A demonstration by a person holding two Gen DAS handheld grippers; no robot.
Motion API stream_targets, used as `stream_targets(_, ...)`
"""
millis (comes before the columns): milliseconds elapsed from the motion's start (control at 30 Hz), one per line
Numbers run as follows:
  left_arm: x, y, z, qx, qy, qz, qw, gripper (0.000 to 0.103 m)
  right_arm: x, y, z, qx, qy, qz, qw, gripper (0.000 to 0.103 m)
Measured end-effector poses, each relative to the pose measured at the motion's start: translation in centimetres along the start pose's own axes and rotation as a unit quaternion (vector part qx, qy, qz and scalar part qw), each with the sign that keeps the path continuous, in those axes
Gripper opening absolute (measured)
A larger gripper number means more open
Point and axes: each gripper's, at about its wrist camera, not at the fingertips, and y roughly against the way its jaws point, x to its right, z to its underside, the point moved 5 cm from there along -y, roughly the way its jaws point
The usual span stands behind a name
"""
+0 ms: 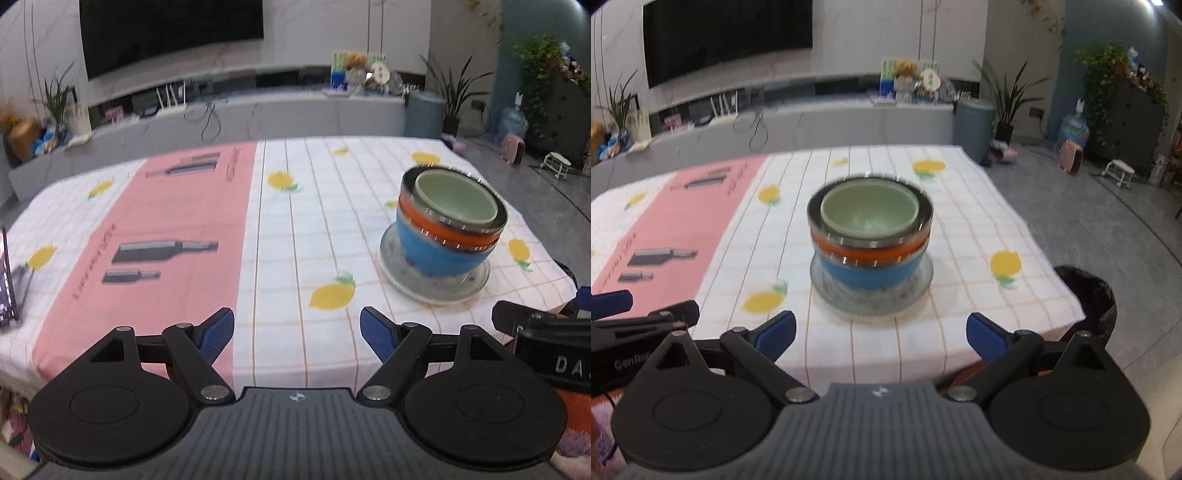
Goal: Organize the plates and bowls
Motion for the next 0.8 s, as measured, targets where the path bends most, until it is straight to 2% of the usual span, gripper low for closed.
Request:
stream_targets(167,0.1,-0.7,1.5,-0.026,-0.002,-0.006,0.9996,0.091,-0.1,-0.6,0.5,-0.011,0.007,-0.004,1.000,0.097)
stream_targets(800,0.5,0.0,1.1,-0.017,-0.009,0.000,0.9998,0.091,-0.1,-1.0,0.5,-0.010,0.004,-0.004,1.000,0.097)
